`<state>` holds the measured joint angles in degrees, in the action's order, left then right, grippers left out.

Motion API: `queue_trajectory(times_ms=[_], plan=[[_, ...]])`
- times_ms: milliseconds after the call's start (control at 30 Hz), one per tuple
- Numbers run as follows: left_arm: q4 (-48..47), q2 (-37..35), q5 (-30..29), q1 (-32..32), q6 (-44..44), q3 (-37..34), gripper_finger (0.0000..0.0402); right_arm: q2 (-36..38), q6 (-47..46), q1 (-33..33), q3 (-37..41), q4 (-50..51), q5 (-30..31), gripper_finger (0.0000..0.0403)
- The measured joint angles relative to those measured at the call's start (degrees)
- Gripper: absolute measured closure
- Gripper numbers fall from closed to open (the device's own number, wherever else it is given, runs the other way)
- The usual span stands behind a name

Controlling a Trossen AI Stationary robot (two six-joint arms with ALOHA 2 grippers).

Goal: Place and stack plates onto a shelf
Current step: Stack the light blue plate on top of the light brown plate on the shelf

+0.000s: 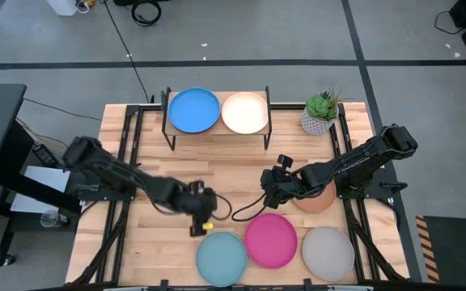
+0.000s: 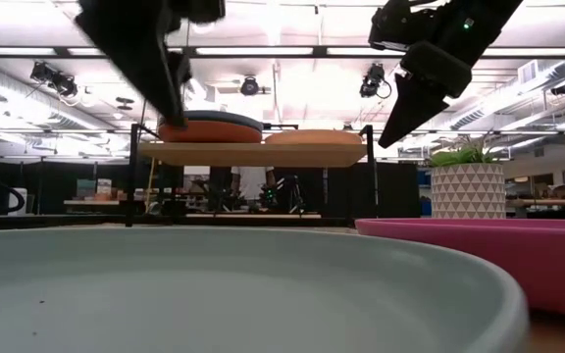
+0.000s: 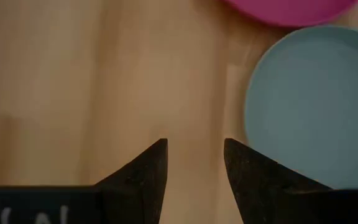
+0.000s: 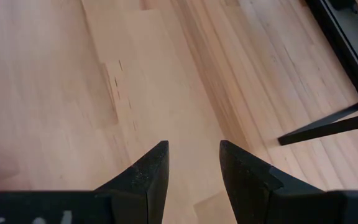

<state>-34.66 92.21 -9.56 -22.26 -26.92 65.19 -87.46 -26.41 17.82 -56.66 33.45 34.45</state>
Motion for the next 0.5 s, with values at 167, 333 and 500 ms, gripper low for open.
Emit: queue_trajectory(times_ms=[167, 333, 500], plan=[[3.46, 8.23, 2.18, -3.03, -10.25, 0.17, 0.0237, -0.02, 0.48, 0.15, 0.00, -0.20, 0.01, 0.0254], [6.26, 12.78, 5.17, -3.97, -13.26, 2.05, 0.0237, -0.02, 0.85, 0.22, -0.01, -0.41, 0.01, 0.0254], [6.68, 13.24, 4.87, -4.37, -14.45, 2.84, 0.0238, -0.02, 0.91, 0.47, 0.00, -0.39, 0.01, 0.0254]])
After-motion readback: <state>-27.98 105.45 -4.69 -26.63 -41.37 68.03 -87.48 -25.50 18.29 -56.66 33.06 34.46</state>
